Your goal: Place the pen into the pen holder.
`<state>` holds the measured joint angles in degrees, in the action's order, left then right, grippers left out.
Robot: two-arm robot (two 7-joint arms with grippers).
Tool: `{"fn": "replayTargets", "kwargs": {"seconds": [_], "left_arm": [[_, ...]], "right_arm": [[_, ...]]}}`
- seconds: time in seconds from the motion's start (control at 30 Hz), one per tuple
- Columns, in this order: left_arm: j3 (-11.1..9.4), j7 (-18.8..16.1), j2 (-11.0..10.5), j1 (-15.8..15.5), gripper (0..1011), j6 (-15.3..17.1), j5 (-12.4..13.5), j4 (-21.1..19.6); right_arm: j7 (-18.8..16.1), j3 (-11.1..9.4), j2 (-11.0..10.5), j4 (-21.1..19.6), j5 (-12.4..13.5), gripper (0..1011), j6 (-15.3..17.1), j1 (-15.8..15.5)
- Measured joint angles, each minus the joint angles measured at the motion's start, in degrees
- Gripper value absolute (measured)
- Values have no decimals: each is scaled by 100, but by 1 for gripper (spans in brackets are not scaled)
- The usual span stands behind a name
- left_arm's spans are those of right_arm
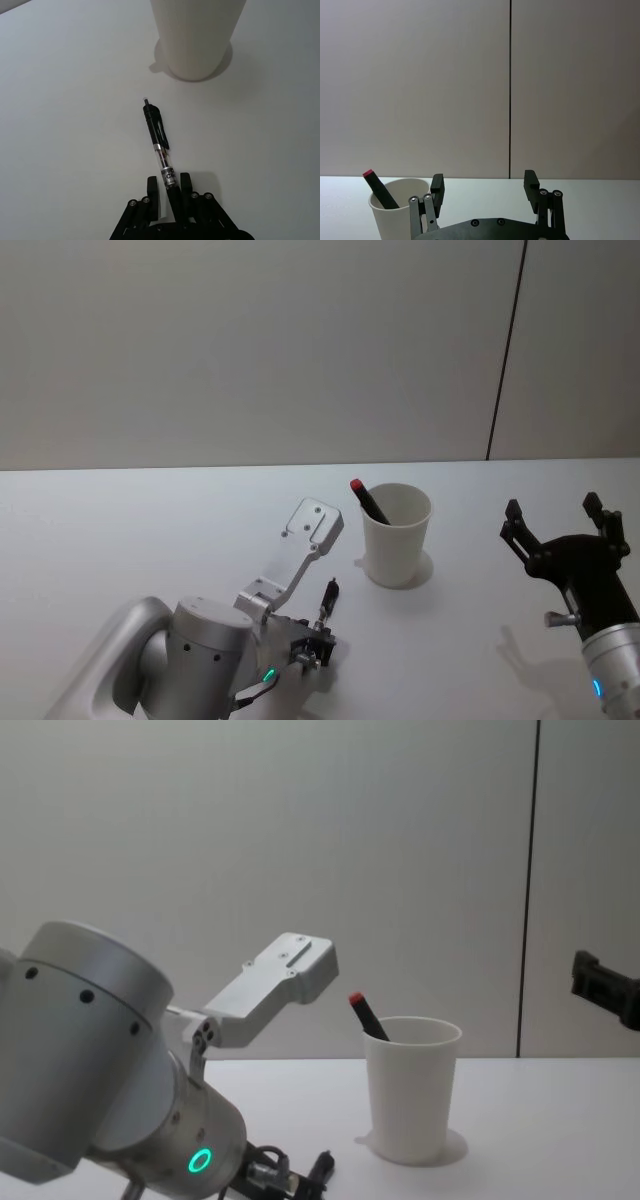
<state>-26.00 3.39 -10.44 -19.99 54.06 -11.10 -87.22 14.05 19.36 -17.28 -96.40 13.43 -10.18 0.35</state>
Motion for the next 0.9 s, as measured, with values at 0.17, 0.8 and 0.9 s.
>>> {"fn": "replayTargets", "kwargs": {"seconds": [0.17, 0.8, 0.9], "left_arm": [[9, 9, 13, 9, 249, 10, 28, 16], [105, -106, 3, 101, 138, -189, 183, -26], [136, -171, -14, 117, 138, -292, 216, -77]], "right_arm": [[0, 0, 0, 0, 0, 1002, 0, 0], [0, 0, 0, 0, 0, 1002, 0, 0], [0, 0, 0, 0, 0, 1002, 0, 0]]}}
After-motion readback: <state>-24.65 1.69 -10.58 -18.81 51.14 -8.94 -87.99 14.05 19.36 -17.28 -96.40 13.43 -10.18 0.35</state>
